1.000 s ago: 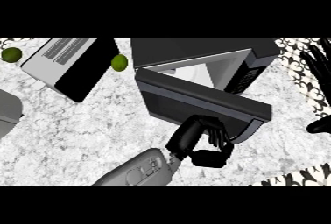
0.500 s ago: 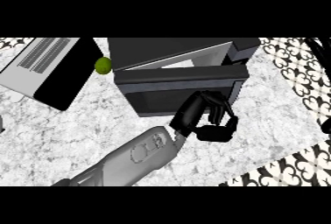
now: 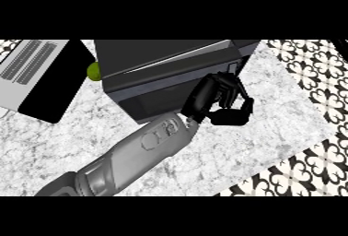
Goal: Pick up the milk, place it into the microwave and close the microwave
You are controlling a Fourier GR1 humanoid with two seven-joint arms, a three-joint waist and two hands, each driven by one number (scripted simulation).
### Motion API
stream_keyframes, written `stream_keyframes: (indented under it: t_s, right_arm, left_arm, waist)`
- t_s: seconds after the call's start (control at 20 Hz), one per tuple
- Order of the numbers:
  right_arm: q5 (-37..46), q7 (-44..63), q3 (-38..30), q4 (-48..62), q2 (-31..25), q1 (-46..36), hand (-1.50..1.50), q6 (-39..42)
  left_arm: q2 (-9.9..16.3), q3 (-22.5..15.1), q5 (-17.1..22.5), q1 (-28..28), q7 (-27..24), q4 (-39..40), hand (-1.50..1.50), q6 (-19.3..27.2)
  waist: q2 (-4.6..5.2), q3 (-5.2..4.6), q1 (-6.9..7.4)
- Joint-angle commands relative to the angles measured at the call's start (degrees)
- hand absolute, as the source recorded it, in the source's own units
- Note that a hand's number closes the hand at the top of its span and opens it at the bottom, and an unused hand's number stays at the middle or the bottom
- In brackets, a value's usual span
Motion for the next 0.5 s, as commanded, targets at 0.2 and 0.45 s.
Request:
stream_keyframes:
  t_s: [0.2, 0.45]
  right_arm:
    - [-2.9, 1.5, -0.2, 0.1, -1.9, -2.7, -1.50, 2.7]
    - [-4.1, 2.7, -0.3, 0.2, -2.8, -4.2, -1.50, 2.9]
  left_arm:
    - [0.0, 2.2, 3.5, -6.5, -1.2, 5.4, 1.50, 0.5]
    - [0.0, 2.4, 5.1, -7.9, -2.0, 7.1, 1.50, 1.3]
  waist:
    - [1.01, 0.13, -2.29]
    - [1.40, 0.17, -3.18]
